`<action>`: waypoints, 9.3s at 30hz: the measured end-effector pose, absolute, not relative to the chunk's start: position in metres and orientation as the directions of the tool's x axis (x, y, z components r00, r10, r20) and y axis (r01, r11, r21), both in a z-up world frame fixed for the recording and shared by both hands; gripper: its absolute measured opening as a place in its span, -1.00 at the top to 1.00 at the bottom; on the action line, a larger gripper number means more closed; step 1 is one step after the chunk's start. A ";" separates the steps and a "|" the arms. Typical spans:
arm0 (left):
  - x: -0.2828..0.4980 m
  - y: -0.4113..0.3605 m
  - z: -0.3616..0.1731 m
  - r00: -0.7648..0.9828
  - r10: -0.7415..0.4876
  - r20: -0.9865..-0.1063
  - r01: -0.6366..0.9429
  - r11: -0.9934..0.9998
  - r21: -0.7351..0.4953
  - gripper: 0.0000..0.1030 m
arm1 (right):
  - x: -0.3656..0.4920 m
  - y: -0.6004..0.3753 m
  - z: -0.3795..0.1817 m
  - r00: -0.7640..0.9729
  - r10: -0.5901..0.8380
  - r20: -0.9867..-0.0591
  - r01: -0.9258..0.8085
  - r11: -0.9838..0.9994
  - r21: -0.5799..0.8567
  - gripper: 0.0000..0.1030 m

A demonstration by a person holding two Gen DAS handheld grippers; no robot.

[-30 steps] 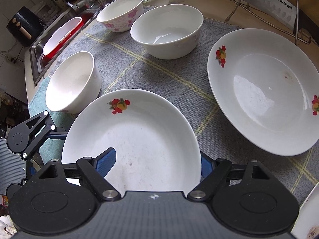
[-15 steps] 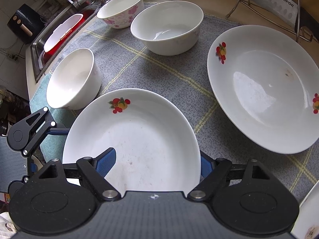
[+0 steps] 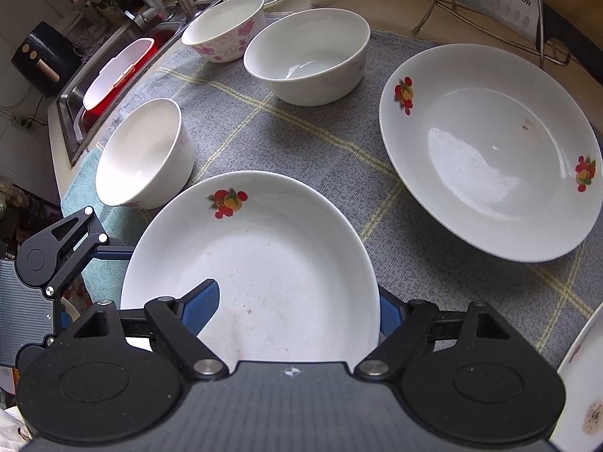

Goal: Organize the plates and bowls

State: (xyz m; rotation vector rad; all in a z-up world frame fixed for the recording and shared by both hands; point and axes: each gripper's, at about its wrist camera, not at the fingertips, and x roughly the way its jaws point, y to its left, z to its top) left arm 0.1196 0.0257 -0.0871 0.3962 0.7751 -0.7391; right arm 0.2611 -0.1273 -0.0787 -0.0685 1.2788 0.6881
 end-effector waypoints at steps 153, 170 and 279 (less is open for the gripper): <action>0.214 -0.207 -0.078 0.269 -0.570 -0.777 0.940 0.329 0.085 -0.95 | 0.244 -0.383 -0.063 0.381 0.239 -0.893 -0.097 0.971 0.218 -0.97; 0.215 -0.207 -0.078 0.283 -0.566 -0.775 0.943 0.312 0.116 -0.95 | 0.236 -0.386 -0.060 0.402 0.212 -0.891 -0.078 0.977 0.197 -1.00; 0.385 -0.083 -0.047 0.441 -0.306 -0.844 0.489 0.870 -0.060 -0.94 | 0.299 -0.200 -0.106 0.468 0.227 -0.854 -0.477 0.878 -0.029 -1.00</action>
